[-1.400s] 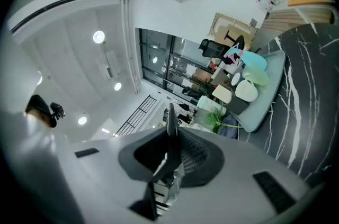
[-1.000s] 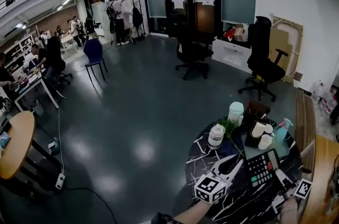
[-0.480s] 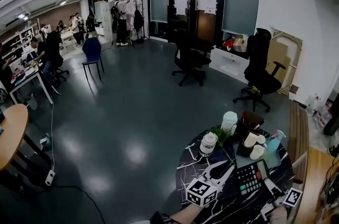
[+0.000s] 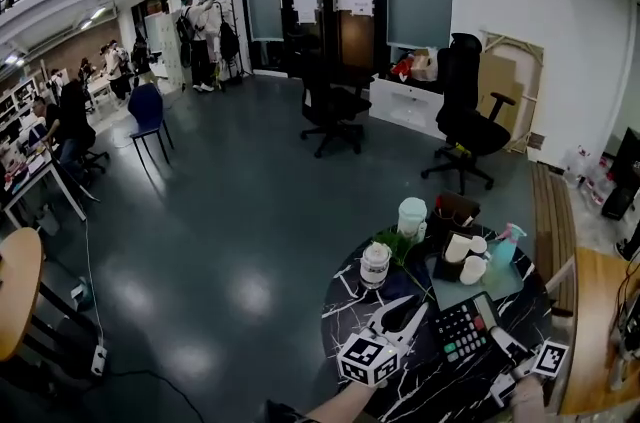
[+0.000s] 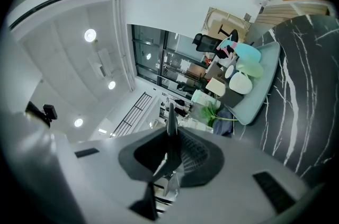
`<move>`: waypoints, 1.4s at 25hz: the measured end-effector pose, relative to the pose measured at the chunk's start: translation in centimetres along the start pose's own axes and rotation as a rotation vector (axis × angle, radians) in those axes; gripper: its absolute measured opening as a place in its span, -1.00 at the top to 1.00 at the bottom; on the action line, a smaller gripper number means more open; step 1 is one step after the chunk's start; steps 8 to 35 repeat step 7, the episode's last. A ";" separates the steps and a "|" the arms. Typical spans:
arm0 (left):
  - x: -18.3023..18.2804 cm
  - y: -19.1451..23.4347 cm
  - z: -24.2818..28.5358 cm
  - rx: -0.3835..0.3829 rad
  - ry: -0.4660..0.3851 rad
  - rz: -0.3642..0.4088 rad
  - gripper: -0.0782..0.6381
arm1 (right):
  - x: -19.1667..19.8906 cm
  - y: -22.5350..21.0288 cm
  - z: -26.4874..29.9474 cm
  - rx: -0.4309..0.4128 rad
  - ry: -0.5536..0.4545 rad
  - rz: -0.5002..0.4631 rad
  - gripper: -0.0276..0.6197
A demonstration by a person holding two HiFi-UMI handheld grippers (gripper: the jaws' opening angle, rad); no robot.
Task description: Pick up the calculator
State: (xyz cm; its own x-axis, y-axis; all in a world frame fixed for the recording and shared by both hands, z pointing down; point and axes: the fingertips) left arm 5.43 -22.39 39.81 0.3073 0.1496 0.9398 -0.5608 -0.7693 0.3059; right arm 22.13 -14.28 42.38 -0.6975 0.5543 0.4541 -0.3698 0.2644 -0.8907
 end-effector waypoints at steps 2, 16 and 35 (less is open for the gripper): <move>0.1 0.2 0.1 0.001 0.007 0.000 0.55 | 0.1 -0.3 -0.3 0.011 -0.007 0.008 0.75; 0.3 1.3 0.7 -0.014 0.001 -0.003 0.55 | -0.1 -1.0 -0.9 0.023 -0.025 0.014 0.75; 0.3 1.3 0.7 -0.014 0.001 -0.003 0.55 | -0.1 -1.0 -0.9 0.023 -0.025 0.014 0.75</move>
Point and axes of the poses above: the fingertips, and each gripper's own axes: z forward along the fingers, y to its left, x out of its underside, and after that the axes turned 2 degrees about y, right-handed
